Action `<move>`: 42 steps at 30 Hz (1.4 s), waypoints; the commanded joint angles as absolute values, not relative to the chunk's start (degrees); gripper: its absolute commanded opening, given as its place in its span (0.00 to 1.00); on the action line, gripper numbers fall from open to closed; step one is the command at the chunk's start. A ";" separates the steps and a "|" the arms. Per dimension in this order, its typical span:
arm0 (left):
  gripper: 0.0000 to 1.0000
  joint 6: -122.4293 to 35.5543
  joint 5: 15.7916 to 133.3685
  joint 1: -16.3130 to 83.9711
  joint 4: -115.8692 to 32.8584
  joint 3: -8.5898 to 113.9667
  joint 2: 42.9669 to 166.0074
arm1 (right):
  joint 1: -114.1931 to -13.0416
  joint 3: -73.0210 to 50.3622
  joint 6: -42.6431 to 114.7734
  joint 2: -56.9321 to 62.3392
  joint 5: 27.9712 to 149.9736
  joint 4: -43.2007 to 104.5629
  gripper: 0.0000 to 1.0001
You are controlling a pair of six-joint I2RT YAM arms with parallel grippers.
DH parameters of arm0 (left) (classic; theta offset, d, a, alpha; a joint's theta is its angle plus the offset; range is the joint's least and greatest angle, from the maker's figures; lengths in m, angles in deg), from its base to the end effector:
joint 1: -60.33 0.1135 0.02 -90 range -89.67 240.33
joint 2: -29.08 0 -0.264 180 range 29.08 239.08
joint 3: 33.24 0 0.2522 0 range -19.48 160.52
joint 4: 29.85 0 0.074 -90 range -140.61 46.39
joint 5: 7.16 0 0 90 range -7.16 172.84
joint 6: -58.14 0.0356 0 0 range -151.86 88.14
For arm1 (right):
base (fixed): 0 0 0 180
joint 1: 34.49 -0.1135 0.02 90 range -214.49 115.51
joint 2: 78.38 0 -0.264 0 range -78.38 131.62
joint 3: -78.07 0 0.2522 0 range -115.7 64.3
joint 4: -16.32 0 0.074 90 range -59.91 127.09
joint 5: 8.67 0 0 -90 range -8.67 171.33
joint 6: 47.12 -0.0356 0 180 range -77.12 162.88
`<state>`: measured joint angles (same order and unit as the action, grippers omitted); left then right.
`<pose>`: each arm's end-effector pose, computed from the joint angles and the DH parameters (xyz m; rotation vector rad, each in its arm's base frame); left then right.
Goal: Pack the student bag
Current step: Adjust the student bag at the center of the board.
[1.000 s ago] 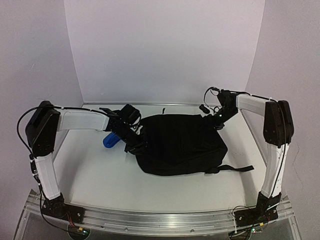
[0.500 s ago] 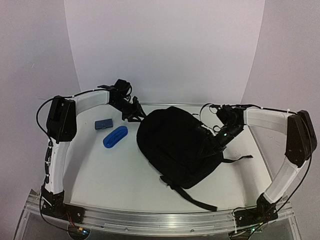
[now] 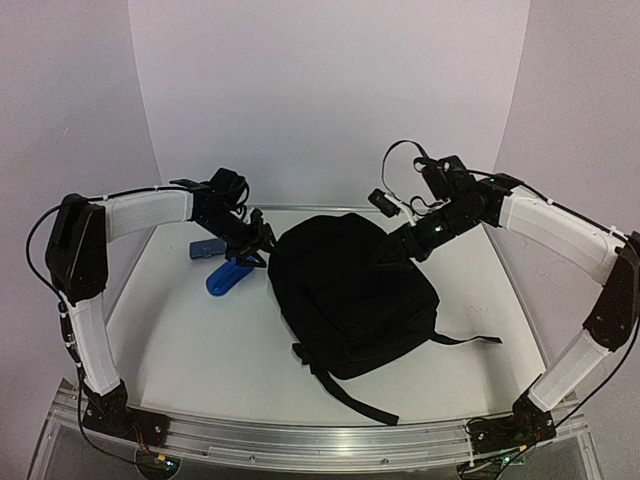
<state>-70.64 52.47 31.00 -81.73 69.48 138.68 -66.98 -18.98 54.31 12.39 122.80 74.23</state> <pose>0.3515 -0.2181 0.2425 -0.0188 2.7978 -1.0641 0.2714 0.2008 0.3261 -1.1987 2.1218 1.0529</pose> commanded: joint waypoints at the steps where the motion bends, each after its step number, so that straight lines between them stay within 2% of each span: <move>1: 0.53 -75.87 54.28 28.31 -75.17 65.39 133.76 | -70.30 -19.95 42.38 19.27 120.15 68.07 0.73; 11: 0.51 -78.30 60.58 23.52 -77.01 69.06 137.10 | -81.34 -25.43 41.04 25.24 99.17 61.44 0.74; 16: 0.51 -79.74 61.94 23.50 -76.72 67.89 136.83 | -82.38 -27.10 36.17 28.78 98.71 61.64 0.82; 22: 0.50 -80.48 62.10 23.48 -76.05 66.77 136.62 | -85.44 -29.97 34.79 32.31 90.17 61.51 0.82; 31: 0.50 -81.08 63.30 23.49 -76.22 65.98 136.54 | -86.25 -28.88 32.16 34.31 79.41 61.55 0.68; 39: 0.50 -80.65 63.51 23.48 -76.73 65.77 136.97 | -86.08 -21.83 34.39 30.06 77.75 63.07 0.41; 42: 0.49 -80.64 63.57 23.50 -76.82 65.61 137.14 | -85.93 -19.87 35.46 27.63 78.06 64.53 0.39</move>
<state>-80.37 62.19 23.36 -77.56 65.90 137.17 -86.28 -22.41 34.22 33.82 80.13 60.89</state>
